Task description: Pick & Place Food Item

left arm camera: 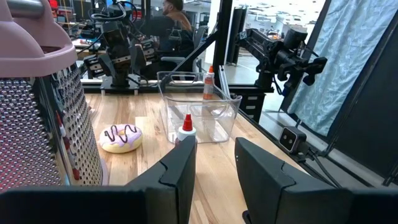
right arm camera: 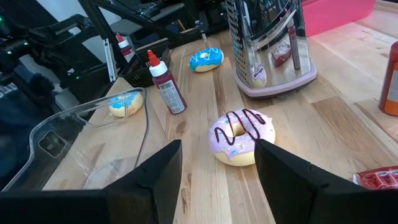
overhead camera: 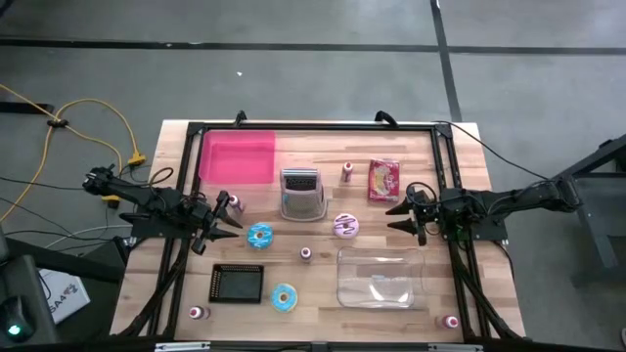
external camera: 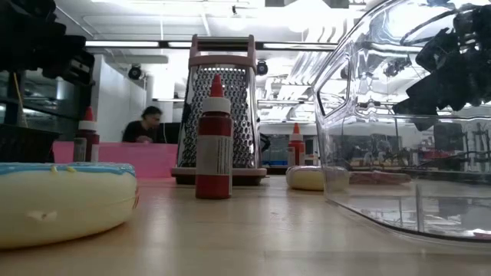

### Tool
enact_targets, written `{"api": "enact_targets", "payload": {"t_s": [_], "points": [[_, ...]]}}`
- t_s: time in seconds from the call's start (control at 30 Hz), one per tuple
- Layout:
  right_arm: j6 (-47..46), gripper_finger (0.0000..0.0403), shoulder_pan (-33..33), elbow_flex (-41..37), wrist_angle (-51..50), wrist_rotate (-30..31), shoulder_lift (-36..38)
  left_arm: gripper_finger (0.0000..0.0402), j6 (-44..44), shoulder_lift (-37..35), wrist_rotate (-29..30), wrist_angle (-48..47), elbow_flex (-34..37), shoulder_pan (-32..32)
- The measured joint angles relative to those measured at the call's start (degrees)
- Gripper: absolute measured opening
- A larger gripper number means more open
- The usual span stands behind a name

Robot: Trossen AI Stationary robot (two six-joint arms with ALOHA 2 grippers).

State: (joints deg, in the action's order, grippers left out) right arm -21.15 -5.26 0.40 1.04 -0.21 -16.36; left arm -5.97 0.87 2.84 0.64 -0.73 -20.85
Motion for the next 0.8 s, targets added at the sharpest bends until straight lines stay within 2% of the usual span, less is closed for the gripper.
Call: {"api": "enact_targets", "payload": {"t_s": [0.8], "points": [[-0.02, 0.0189, 0.01, 0.0, 0.0, 0.01, 0.0, 0.0108, -0.75, 0.0, 0.96, 0.07, 0.0, -0.01]]}}
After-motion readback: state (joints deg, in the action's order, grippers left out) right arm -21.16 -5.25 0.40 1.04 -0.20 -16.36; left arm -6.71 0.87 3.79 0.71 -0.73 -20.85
